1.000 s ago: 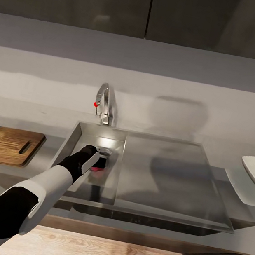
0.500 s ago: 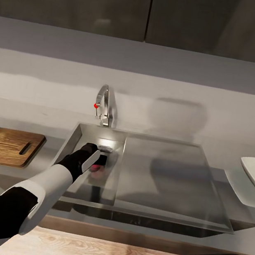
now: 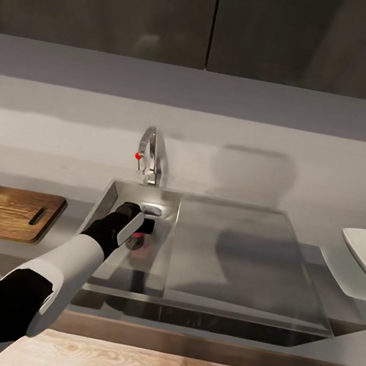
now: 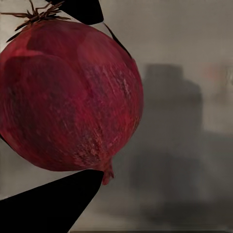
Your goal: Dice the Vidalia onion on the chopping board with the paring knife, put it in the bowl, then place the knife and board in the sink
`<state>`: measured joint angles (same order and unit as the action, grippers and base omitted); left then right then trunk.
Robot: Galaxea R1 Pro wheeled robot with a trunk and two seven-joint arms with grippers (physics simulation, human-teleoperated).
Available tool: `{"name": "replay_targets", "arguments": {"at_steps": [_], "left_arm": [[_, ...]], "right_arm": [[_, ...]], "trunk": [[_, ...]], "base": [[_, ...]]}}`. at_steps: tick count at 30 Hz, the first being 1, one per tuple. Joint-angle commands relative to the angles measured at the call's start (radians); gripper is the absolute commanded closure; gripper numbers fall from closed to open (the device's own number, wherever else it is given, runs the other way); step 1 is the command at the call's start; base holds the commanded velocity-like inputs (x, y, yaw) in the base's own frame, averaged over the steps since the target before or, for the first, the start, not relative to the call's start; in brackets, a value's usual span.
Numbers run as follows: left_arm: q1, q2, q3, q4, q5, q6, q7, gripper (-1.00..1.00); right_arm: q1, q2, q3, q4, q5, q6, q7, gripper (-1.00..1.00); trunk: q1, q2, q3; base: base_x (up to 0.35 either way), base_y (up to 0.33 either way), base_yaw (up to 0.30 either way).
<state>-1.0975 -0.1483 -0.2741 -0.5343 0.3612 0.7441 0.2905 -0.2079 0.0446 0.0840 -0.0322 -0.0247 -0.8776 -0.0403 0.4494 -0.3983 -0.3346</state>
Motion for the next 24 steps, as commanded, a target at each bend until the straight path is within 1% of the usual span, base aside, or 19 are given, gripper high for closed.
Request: {"name": "replay_targets", "arguments": {"at_steps": [1, 4, 8, 11, 12, 13, 15, 17, 24], "left_arm": [[-0.001, 0.001, -0.005, -0.004, 0.01, 0.003, 0.009, 1.0], [-0.001, 0.001, -0.005, -0.034, 0.01, 0.006, 0.009, 1.0], [-0.001, 0.002, -0.006, -0.119, 0.01, 0.039, 0.01, 1.0], [-0.001, 0.003, -0.007, -0.213, 0.009, 0.132, 0.01, 1.0], [-0.001, 0.003, -0.007, -0.265, 0.008, 0.182, 0.01, 1.0], [-0.001, 0.003, -0.007, -0.295, 0.008, 0.207, 0.01, 1.0], [-0.001, 0.004, -0.007, -0.329, 0.007, 0.23, 0.01, 1.0], [-0.001, 0.006, -0.007, -0.351, 0.007, 0.245, 0.01, 1.0], [-0.001, 0.007, -0.007, -0.368, 0.006, 0.254, 0.012, 1.0]], "right_arm": [[-0.001, 0.0, 0.008, 0.001, -0.003, -0.003, -0.004, -1.0], [-0.001, 0.0, 0.007, 0.001, -0.003, -0.003, -0.004, -1.0], [-0.001, 0.001, 0.008, 0.001, -0.003, -0.003, -0.004, -1.0], [-0.001, 0.001, 0.008, 0.002, -0.003, -0.003, -0.004, -1.0], [-0.001, 0.001, 0.008, 0.002, -0.003, -0.003, -0.004, -1.0], [-0.001, 0.001, 0.008, 0.002, -0.003, -0.003, -0.004, -1.0], [-0.001, 0.001, 0.008, 0.002, -0.003, -0.003, -0.004, -1.0], [-0.001, 0.001, 0.008, 0.002, -0.003, -0.003, -0.004, -1.0], [-0.001, 0.001, 0.008, 0.002, -0.003, -0.003, -0.004, -1.0]], "trunk": [[0.001, -0.002, 0.0], [0.001, -0.002, 0.005], [0.001, -0.002, 0.011], [0.001, -0.002, 0.016], [0.001, -0.002, 0.017], [0.001, -0.002, 0.019], [0.001, -0.002, 0.022], [0.001, -0.002, 0.025], [0.001, -0.002, 0.036]], "base": [[0.0, 0.0, 0.0], [0.0, 0.0, 0.0], [0.0, 0.0, 0.0], [0.0, 0.0, 0.0], [0.0, 0.0, 0.0], [0.0, 0.0, 0.0], [0.0, 0.0, 0.0], [0.0, 0.0, 0.0], [-0.019, 0.0, 0.0]]}}
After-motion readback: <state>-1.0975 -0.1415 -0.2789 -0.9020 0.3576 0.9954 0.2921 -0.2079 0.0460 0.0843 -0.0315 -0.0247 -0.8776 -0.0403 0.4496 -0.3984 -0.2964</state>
